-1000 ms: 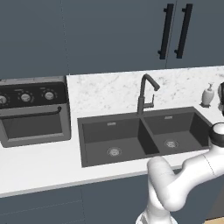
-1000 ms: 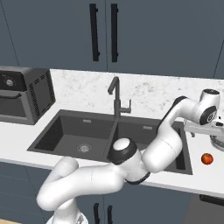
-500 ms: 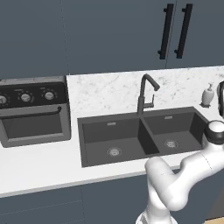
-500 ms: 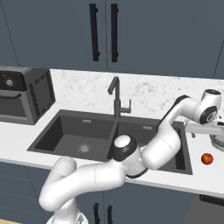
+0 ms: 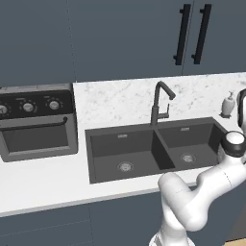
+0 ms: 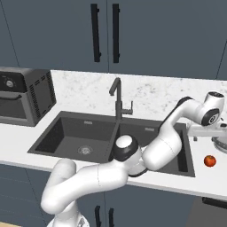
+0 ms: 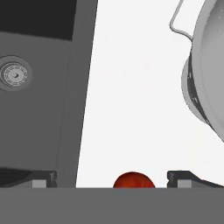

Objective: Put the colander in the sink, put the apple in the colander, and turn on the sink faucet and pour water over the colander.

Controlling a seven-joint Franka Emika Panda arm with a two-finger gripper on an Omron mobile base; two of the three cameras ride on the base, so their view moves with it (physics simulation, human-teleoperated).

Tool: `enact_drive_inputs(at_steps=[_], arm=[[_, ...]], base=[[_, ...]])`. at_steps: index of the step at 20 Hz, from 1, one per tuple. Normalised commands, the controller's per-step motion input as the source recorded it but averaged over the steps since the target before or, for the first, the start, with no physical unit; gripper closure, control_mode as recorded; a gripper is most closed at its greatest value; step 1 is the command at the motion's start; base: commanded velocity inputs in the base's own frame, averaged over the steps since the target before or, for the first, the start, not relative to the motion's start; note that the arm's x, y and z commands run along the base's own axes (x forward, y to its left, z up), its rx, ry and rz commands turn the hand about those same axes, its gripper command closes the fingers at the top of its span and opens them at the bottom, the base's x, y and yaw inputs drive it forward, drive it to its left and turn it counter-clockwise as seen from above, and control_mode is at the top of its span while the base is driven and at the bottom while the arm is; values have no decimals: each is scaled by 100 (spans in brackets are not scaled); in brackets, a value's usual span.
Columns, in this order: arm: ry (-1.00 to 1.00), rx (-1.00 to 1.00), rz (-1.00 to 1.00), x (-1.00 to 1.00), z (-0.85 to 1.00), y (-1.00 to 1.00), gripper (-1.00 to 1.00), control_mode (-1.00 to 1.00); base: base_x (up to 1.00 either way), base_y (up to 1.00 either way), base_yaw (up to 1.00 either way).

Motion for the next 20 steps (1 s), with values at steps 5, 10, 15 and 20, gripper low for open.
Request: enact_drive_inputs(at_steps=[5, 10, 15, 20], arm=[[-9, -4, 9, 6, -14, 0, -100, -100], [-11, -10, 2, 0, 0, 0, -100, -100], [-3, -14, 0, 11, 0, 0, -100, -100], [0, -13, 0, 27, -6, 0, -100, -100]], base=[[0, 0, 0], [0, 0, 0], [0, 0, 0], [0, 0, 0]])
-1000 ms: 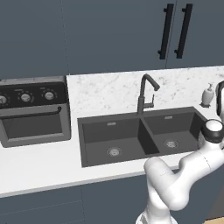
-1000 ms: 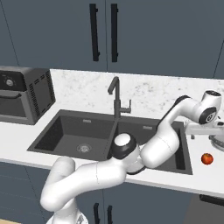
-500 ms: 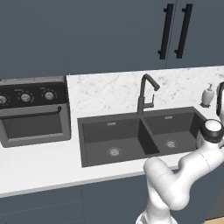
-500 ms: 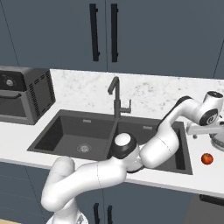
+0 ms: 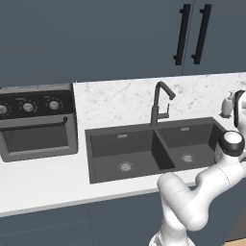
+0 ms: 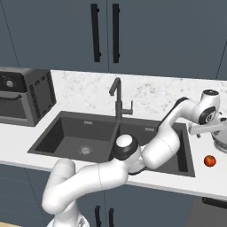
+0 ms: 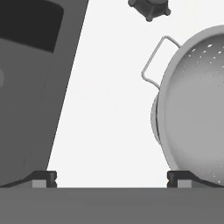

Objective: Put the colander in the sink, put the apple in the colander, and turn on the sink faucet and pour water over the colander.

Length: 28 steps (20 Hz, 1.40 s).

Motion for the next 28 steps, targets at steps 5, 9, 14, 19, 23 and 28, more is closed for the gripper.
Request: enact_drive_inputs(at_steps=[5, 9, 14, 19, 23, 28], arm=[[0, -2, 0, 29, -25, -22, -100, -100], [0, 0, 0, 26, -32, -27, -100, -100], [0, 0, 0, 19, -11, -30, -100, -100], [-3, 0, 0, 10, 0, -39, -100, -100], [-7, 0, 1, 0, 0, -23, -100, -100], [0, 0, 0, 0, -2, -5, -100, -100]], base=[[0, 0, 0], [0, 0, 0], [0, 0, 0], [0, 0, 0], [0, 0, 0], [0, 0, 0]])
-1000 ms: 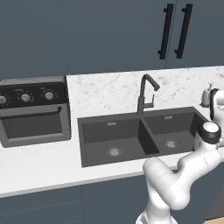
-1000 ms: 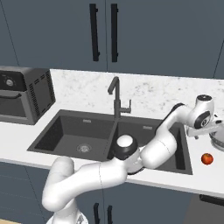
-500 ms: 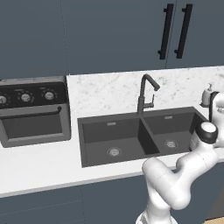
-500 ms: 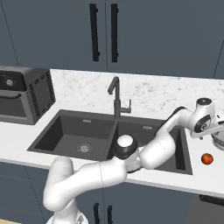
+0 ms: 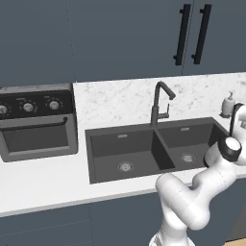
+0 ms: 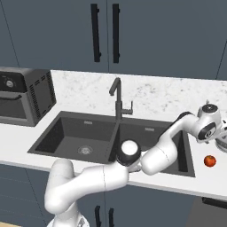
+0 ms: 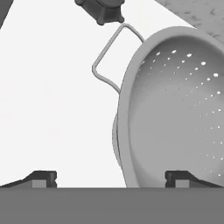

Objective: Put the colander in the sink, put the apple in the colander, and turn on the sink faucet and pour water over the colander.

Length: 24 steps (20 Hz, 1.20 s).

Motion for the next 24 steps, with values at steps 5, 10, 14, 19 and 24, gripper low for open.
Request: enact_drive_inputs(at_steps=[5, 10, 14, 19, 24], arm=[[0, 0, 0, 0, -13, 0, -100, -100], [0, 0, 0, 0, -14, 0, -100, -100], [0, 0, 1, 0, -13, 0, -100, -100], [0, 0, 2, 0, -5, 0, 100, -100], [0, 0, 0, 0, 0, 0, 100, -100]], base=[[0, 0, 0], [0, 0, 0], [0, 0, 0], [0, 0, 0], [0, 0, 0]])
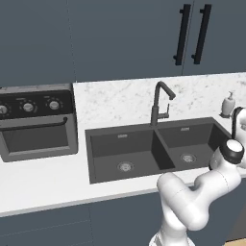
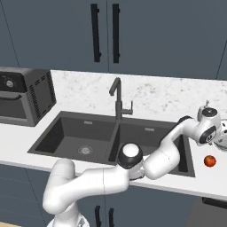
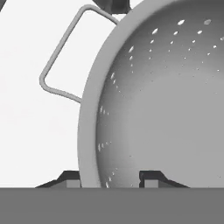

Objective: Put the colander in the sink, put the apple in the colander, and turn on the sink faucet and pour water over the colander.

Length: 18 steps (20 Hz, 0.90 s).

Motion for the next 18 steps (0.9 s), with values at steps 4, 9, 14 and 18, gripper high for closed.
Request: enact_drive_inputs(at_steps=[4, 9, 14, 18], arm=[[0, 0, 0, 0, 0, 0, 100, -100], [-2, 0, 0, 0, 9, 1, 100, -100], [-12, 0, 7, 0, 24, 15, 100, -100], [-10, 0, 18, 0, 9, 30, 100, -100]], base=[[0, 0, 0], [0, 0, 0], [0, 0, 0], [0, 0, 0]])
